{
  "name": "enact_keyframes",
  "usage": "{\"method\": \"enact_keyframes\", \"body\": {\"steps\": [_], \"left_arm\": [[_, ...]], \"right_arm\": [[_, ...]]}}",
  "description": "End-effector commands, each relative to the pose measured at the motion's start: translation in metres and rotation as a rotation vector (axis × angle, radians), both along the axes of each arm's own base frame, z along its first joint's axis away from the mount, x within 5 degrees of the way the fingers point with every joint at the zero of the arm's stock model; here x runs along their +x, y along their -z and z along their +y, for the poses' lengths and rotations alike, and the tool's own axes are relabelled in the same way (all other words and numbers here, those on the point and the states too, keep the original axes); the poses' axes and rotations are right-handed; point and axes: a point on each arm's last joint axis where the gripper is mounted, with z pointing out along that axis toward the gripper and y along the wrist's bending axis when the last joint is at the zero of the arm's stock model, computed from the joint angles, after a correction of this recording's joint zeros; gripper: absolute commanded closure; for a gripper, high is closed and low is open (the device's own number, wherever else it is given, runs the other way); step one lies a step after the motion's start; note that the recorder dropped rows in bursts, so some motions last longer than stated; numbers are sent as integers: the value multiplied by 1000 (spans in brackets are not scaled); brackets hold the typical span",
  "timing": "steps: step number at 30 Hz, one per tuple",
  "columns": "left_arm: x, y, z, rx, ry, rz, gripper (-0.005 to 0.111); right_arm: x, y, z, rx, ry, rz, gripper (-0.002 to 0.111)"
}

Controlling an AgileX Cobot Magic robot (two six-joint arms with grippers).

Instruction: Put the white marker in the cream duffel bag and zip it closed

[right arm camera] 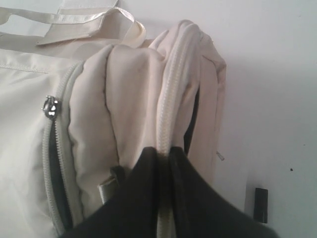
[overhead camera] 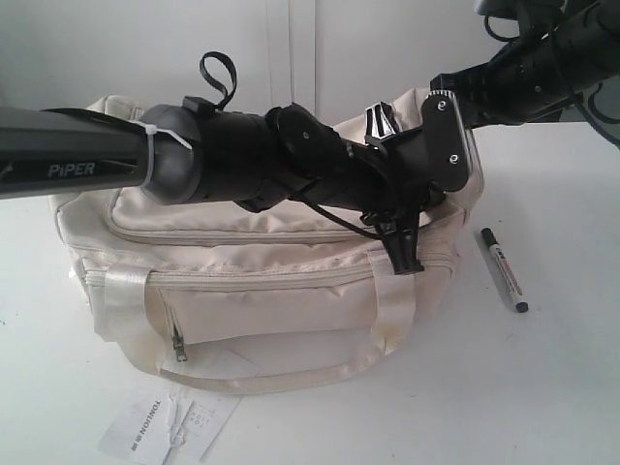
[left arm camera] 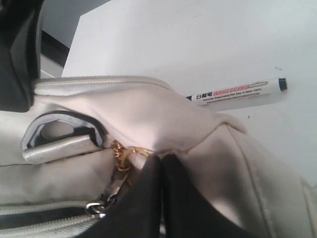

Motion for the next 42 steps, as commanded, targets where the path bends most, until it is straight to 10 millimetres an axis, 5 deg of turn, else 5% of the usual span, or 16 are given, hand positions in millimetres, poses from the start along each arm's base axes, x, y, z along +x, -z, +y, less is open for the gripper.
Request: {"method": "enact_keyframes", "body": {"steps": [1,18,24,26,32,42], "left_arm": [[-1,0,0,-15,-1,21,107],[-6,-37,15,-57,26,6,107],[-1,-30,30,-3,91,80,107],[-1,-29,32,39,108,54,101],[4,-20,31,84,101,13,55],[4,-10,10,66,30,-79,54]], "right_arm": [[2,-3,-3,0,17,-24,108],[2,-3,-3,0,17,-24,108],[2,-3,-3,0,17,-24,108],[2,-3,-3,0,17,-24,108],[2,-3,-3,0,17,-24,108],[2,-3,-3,0,17,-24,108]]}}
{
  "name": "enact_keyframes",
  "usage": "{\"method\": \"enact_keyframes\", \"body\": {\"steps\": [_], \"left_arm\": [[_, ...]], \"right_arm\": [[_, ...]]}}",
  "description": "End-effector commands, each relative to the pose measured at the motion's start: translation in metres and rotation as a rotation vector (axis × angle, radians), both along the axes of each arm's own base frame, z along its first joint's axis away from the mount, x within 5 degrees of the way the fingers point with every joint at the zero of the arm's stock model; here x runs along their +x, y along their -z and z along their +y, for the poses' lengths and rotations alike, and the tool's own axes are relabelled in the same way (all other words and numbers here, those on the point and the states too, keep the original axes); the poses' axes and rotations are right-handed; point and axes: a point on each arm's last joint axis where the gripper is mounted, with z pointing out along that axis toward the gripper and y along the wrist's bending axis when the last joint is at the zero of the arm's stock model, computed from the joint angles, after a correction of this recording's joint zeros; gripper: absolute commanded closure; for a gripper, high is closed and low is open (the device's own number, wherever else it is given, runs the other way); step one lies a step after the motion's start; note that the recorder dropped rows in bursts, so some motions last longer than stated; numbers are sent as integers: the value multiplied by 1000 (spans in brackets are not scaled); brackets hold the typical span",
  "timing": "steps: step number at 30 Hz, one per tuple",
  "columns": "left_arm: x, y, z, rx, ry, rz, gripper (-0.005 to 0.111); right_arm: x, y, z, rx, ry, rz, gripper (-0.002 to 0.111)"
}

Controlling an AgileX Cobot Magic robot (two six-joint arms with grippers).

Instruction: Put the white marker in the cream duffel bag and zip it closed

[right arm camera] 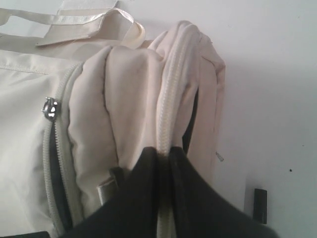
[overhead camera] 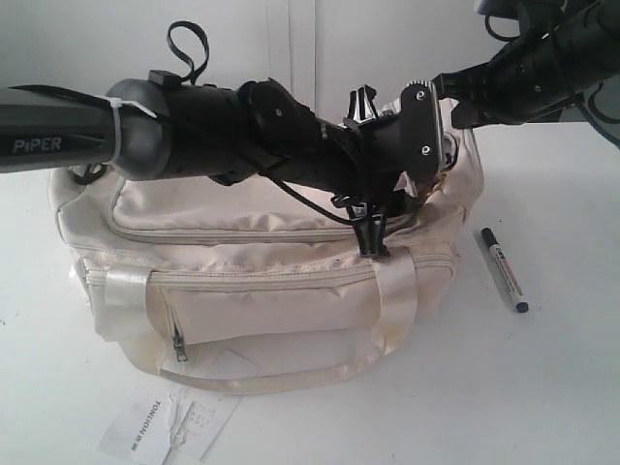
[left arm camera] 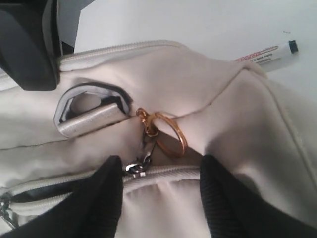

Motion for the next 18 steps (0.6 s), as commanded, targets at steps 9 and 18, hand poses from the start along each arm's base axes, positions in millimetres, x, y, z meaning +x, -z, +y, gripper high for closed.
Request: {"method": "enact_keyframes", "body": {"steps": [9,18], "left_arm": [[-2,11,-16,-20,-38,-32,54],[6,12,-14,-139,-180,12,67]], "right_arm": [[2,-3,-3,1,15,-20,108],[2,-3,-3,1,15,-20,108]]}}
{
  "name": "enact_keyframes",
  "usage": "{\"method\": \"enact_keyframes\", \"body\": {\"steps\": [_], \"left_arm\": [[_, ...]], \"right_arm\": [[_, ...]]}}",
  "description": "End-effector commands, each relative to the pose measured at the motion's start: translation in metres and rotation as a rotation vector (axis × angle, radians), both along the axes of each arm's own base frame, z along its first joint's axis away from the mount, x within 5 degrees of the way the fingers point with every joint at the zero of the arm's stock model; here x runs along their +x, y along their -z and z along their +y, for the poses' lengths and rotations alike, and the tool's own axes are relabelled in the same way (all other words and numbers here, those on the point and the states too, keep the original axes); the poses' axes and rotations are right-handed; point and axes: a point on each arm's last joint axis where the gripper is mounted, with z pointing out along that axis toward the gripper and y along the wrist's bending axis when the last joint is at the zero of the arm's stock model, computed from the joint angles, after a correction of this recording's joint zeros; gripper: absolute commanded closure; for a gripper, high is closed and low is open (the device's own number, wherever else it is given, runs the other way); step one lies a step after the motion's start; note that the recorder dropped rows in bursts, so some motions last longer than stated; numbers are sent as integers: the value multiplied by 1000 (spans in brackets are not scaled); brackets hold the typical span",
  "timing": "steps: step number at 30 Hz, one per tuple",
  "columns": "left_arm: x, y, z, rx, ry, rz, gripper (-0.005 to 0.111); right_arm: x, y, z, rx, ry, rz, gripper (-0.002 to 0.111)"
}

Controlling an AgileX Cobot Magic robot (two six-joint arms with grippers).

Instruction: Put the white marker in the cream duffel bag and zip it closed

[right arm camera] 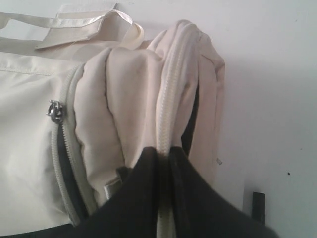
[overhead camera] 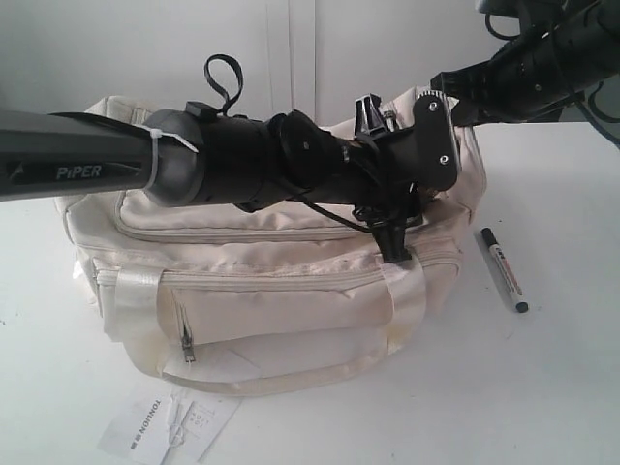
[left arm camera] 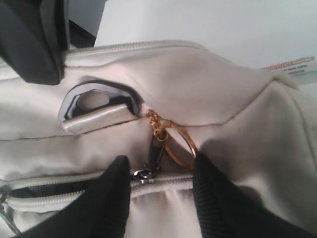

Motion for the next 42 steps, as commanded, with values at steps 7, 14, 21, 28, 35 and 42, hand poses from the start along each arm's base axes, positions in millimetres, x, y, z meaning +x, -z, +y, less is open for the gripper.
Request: {"method": "enact_keyframes", "body": {"steps": [7,14,21,28,35,42], "left_arm": [[-1,1,-2,-82,-56,72,82],[-9,8,-4,10,55,119,60],[-10,4,-9,33,66,37,49],[-6,-15,-15,-12,53,-23,69],[-11,-13,-16,8,99,29,107],[-17,-25,-9,-39,103,143,107]], "right_arm": [[1,-2,-3,3,10,-10,108],[1,-2,-3,3,10,-10,108],[1,-2,-3,3,10,-10,108],[1,-2,-3,3,10,-10,108],[1,-2,-3,3,10,-10,108],[1,-2,-3,3,10,-10,108]]}}
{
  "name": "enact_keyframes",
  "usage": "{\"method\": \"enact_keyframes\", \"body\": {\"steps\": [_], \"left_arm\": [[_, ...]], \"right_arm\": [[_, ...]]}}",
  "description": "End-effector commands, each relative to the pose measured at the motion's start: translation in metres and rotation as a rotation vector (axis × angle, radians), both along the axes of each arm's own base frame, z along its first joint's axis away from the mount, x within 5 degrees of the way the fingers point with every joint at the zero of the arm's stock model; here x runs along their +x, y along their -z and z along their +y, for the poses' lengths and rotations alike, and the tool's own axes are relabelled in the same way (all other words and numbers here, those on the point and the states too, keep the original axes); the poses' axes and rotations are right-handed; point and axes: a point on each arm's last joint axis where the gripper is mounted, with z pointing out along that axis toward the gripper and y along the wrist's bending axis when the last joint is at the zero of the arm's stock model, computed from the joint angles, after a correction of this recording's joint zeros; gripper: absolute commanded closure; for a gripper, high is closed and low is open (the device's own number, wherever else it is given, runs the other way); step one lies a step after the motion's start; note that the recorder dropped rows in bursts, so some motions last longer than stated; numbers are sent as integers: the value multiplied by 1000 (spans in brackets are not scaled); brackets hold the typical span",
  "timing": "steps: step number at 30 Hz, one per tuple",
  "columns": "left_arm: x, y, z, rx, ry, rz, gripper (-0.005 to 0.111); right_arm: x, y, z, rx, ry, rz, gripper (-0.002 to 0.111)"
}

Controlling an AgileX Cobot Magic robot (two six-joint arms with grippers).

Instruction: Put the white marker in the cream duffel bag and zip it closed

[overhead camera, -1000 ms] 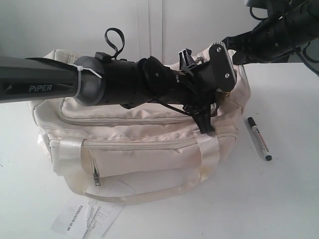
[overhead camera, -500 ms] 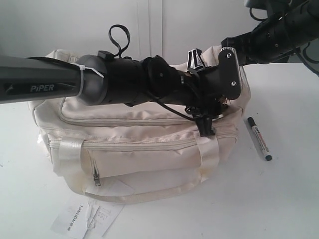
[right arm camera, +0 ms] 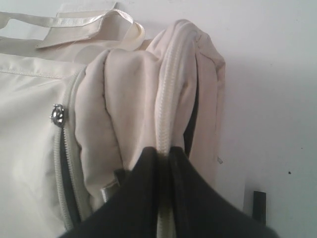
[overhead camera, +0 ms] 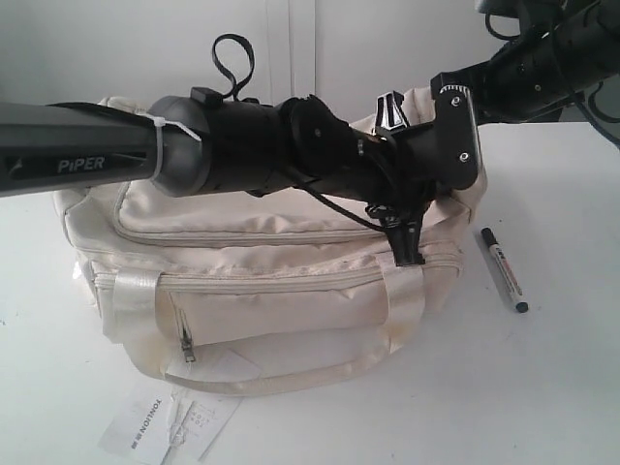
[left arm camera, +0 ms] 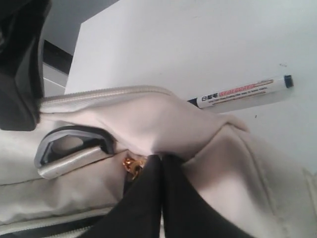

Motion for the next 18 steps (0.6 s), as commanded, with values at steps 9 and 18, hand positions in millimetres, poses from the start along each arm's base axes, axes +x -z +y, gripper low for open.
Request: {"method": "enact_keyframes", "body": {"steps": [9,18], "left_arm": [[-8,-36,29,-204,-264,671,107],[18,-31,16,-313,-432,697,49]], "right_arm": [[1,-2,-3,2,11,-13,108],[1,-2,-3,2,11,-13,108]]}}
